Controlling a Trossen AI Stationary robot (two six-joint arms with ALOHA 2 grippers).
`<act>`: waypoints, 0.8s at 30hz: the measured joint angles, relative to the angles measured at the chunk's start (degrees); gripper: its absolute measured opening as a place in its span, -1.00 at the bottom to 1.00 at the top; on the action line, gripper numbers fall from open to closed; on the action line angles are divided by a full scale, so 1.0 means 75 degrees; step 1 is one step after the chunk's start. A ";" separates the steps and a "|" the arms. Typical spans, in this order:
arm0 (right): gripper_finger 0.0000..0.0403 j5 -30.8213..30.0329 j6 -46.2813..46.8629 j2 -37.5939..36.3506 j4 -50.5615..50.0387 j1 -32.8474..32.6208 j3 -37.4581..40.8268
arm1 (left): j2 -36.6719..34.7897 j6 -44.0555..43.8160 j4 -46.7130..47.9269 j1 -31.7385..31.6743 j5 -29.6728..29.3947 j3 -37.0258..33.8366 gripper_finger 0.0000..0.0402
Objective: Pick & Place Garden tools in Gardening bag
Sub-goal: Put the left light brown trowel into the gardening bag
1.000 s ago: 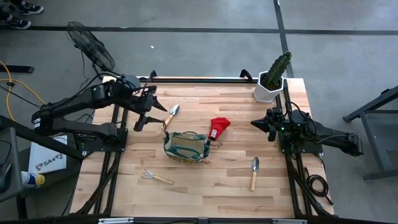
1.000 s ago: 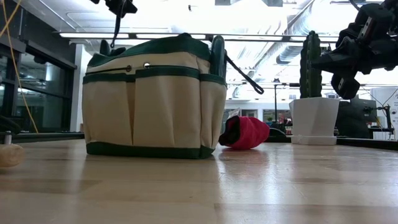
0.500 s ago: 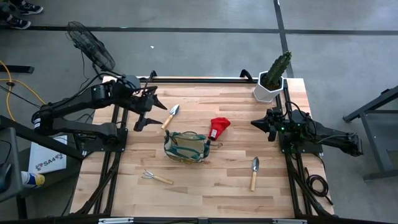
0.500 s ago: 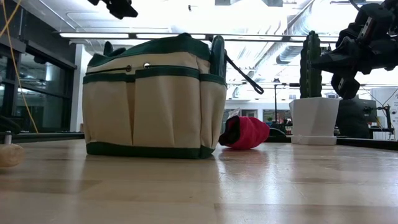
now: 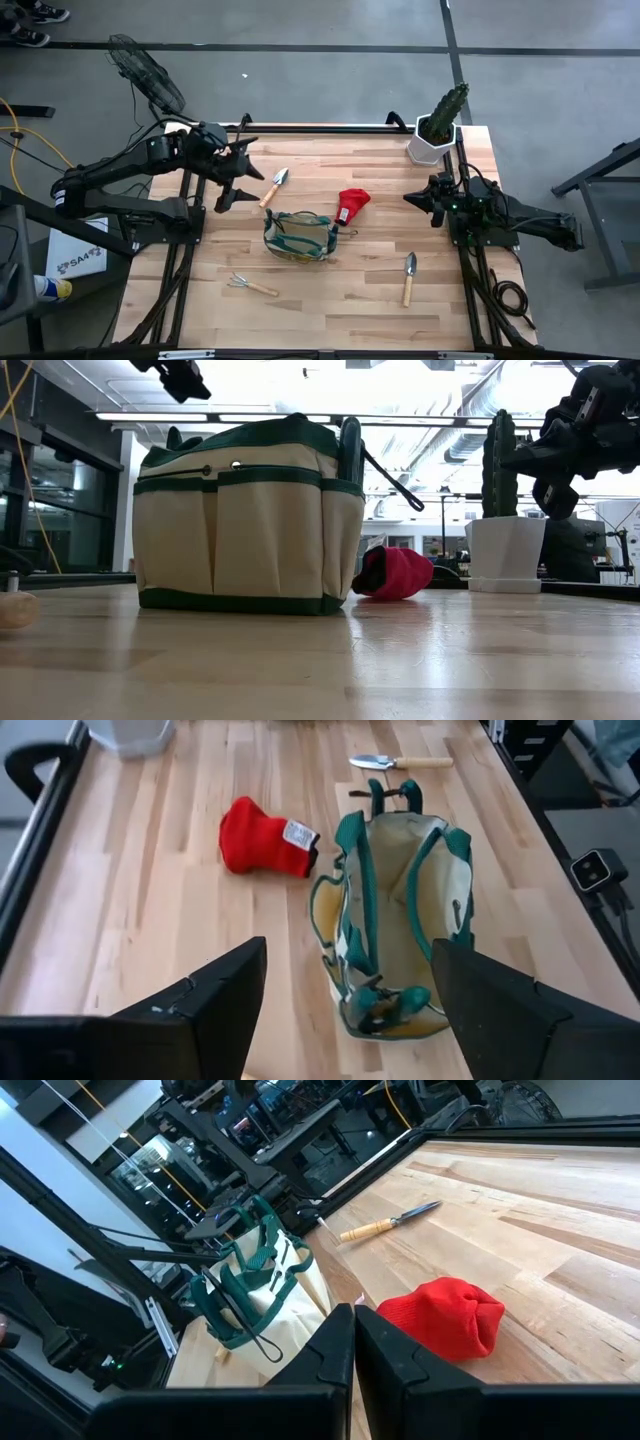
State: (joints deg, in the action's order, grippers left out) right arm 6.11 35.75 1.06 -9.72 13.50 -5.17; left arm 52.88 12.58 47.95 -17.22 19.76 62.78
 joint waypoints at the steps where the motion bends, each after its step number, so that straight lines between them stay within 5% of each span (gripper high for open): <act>1: -0.98 0.0000 0.0000 0.0001 0.0000 0.0000 0.0000 | 0.0000 -0.0072 0.0039 -0.0001 -0.0002 0.0000 0.35; 14: -0.98 0.0000 0.0000 0.0003 0.0000 0.0000 0.0000 | 0.0000 -0.0277 0.0431 0.0001 -0.0034 0.0004 0.21; 24: -0.98 0.0000 0.0000 0.0002 0.0000 0.0000 0.0000 | 0.0006 -0.1779 0.1147 0.0001 -0.1388 0.0006 0.13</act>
State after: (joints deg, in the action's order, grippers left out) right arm 6.11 35.75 1.07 -9.72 13.50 -5.17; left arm 52.93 -0.76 56.55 -17.21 9.35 62.83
